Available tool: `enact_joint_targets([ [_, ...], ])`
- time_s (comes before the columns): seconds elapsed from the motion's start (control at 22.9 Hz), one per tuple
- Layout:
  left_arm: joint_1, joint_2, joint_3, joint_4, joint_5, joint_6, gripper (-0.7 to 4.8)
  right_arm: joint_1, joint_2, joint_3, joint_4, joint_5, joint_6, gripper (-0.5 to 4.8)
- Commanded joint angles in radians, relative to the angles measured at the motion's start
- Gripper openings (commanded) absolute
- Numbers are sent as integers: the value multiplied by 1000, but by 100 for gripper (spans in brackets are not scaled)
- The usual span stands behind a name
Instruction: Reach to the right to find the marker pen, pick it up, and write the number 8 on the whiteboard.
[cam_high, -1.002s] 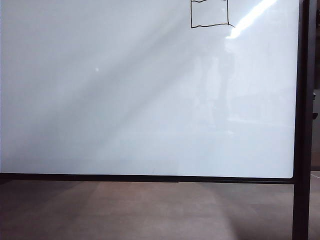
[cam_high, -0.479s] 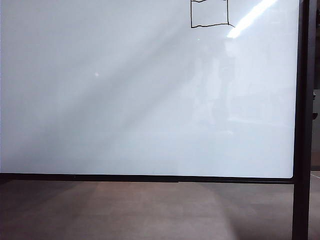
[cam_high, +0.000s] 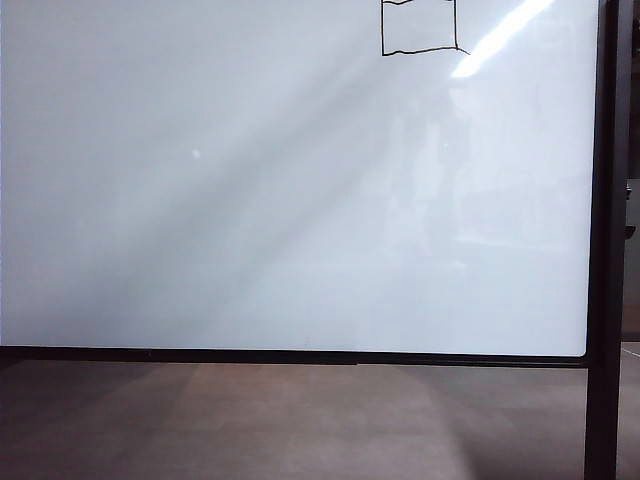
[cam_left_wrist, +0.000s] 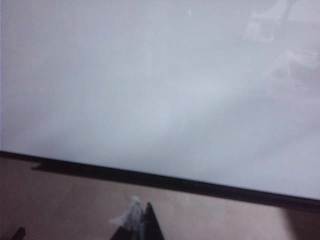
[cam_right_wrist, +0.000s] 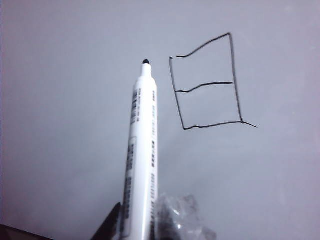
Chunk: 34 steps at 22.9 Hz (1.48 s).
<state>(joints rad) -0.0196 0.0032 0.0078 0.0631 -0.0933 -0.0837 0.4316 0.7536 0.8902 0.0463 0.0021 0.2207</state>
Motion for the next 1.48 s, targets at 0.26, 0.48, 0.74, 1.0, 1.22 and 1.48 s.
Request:
enact_joint_targets([
  [0.26, -18, 1, 1, 4, 4, -2, -5, 1, -28, -55, 19, 51, -32, -6],
  [0.48, -23, 1, 1, 5, 8, -2, -5, 1, -58, -140, 50, 51, -39, -6],
  [0.74, -23, 1, 1, 5, 8, -2, -5, 1, -140, -269, 90, 49, -38, -6],
  [1.0, -28, 1, 1, -22, 8, -2, -5, 0, -209, -359, 93, 68, -38, -6],
  [1.22, -62, 1, 1, -74, 8, -2, -5, 0, -255, -428, 115, 68, -33, -6],
  [1.48, -60, 1, 1, -60, 8, -2, -5, 0, -327, -522, 140, 96, -27, -6],
])
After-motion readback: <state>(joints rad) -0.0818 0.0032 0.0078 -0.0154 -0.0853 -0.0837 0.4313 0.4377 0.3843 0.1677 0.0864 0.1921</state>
